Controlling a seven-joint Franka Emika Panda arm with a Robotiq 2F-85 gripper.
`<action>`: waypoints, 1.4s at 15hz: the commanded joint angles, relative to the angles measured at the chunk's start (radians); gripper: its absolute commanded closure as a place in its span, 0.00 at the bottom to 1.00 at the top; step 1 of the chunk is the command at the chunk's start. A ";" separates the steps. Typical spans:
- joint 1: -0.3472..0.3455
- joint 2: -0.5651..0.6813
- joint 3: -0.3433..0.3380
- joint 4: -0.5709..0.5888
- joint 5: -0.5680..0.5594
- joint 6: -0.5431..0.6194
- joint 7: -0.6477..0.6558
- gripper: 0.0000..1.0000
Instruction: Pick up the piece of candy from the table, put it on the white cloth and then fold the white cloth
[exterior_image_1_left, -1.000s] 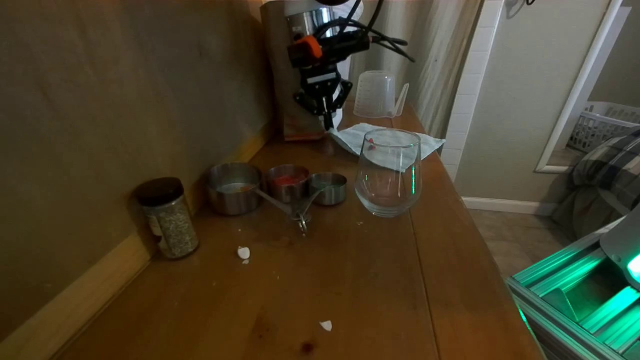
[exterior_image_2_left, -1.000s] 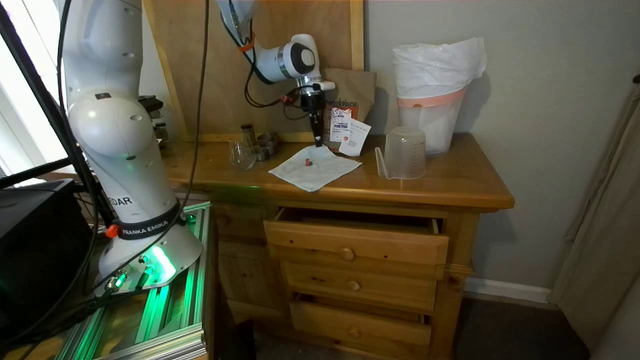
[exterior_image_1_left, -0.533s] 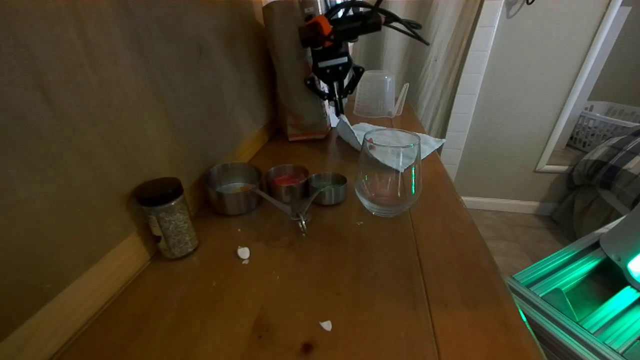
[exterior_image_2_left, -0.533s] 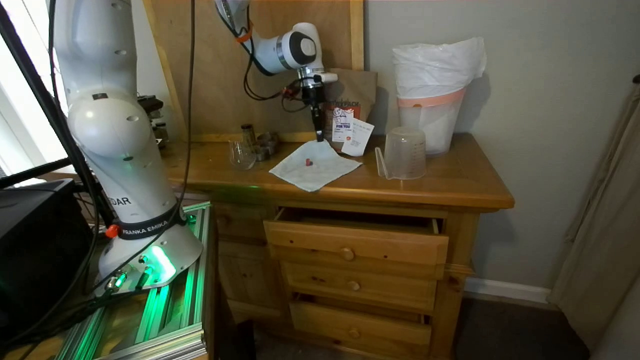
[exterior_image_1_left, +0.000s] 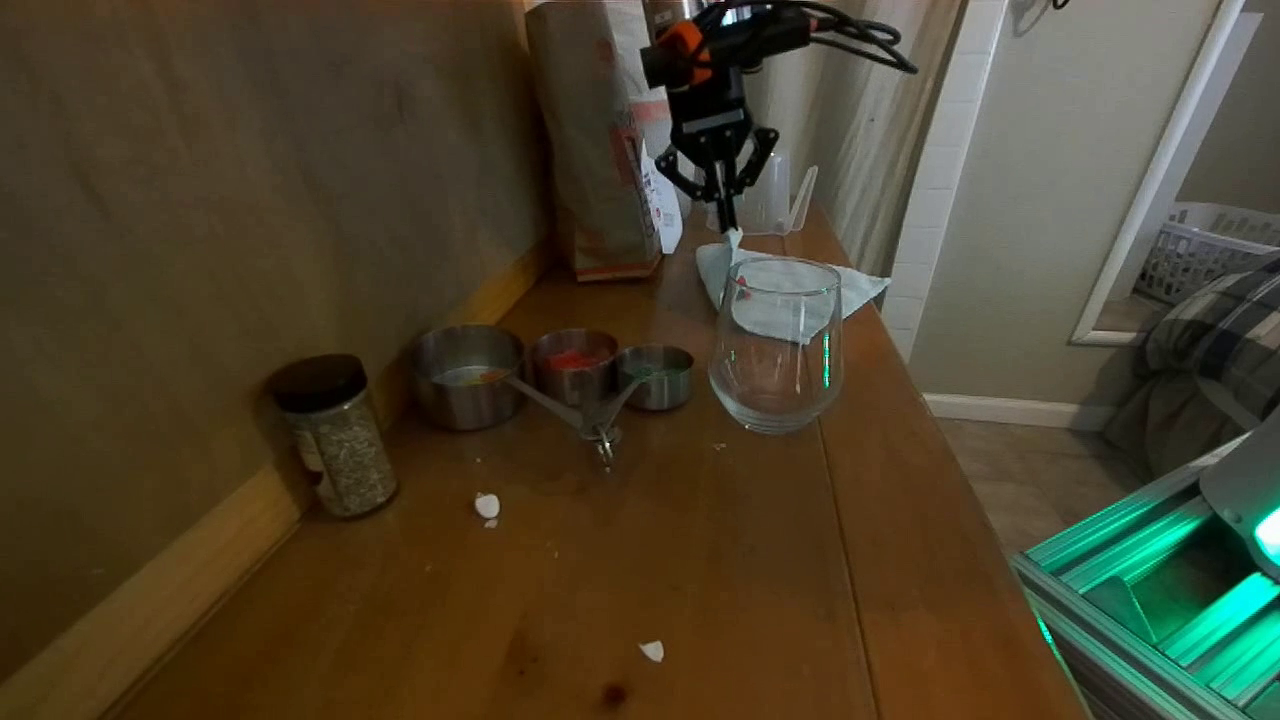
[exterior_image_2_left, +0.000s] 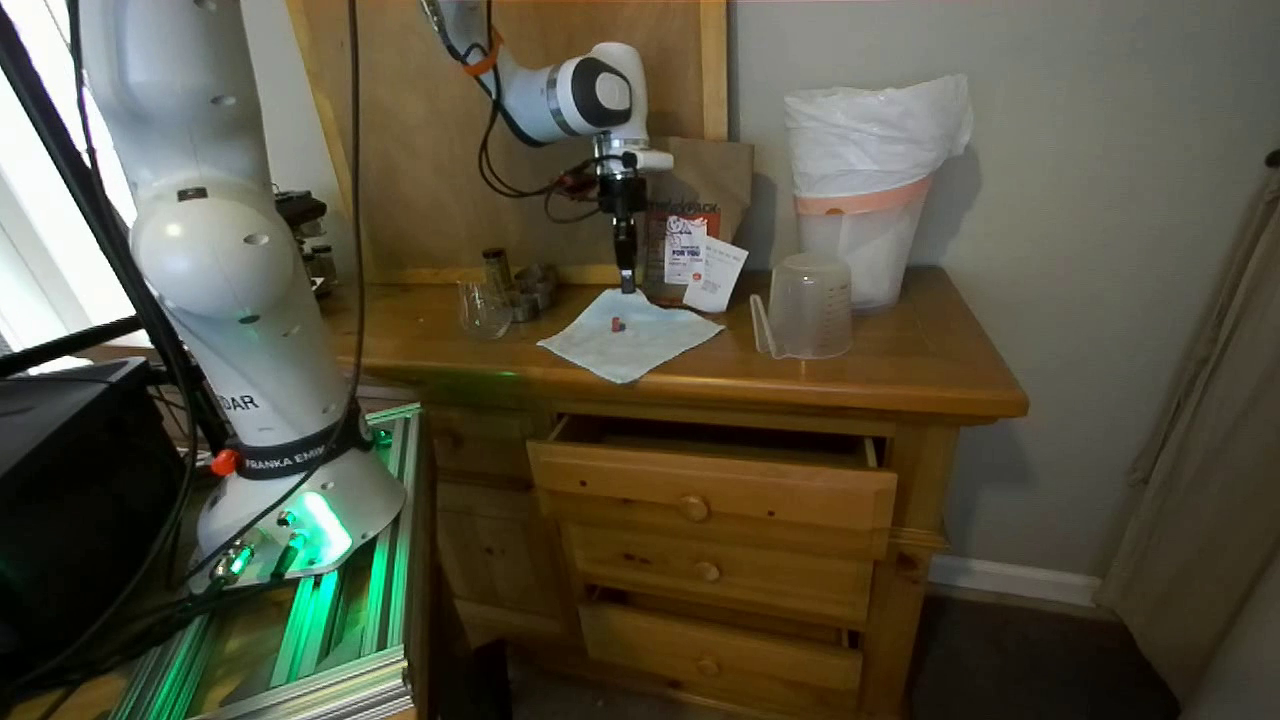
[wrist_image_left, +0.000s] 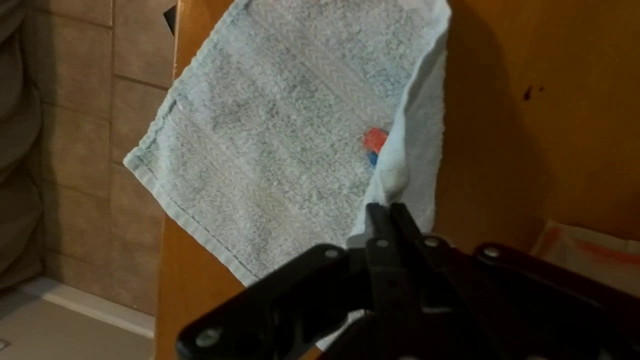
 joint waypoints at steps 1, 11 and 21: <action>-0.037 -0.086 0.005 -0.083 0.022 0.000 -0.014 0.98; -0.114 -0.206 0.004 -0.228 0.092 -0.010 -0.064 0.98; -0.164 -0.230 -0.002 -0.323 0.016 0.056 -0.057 0.98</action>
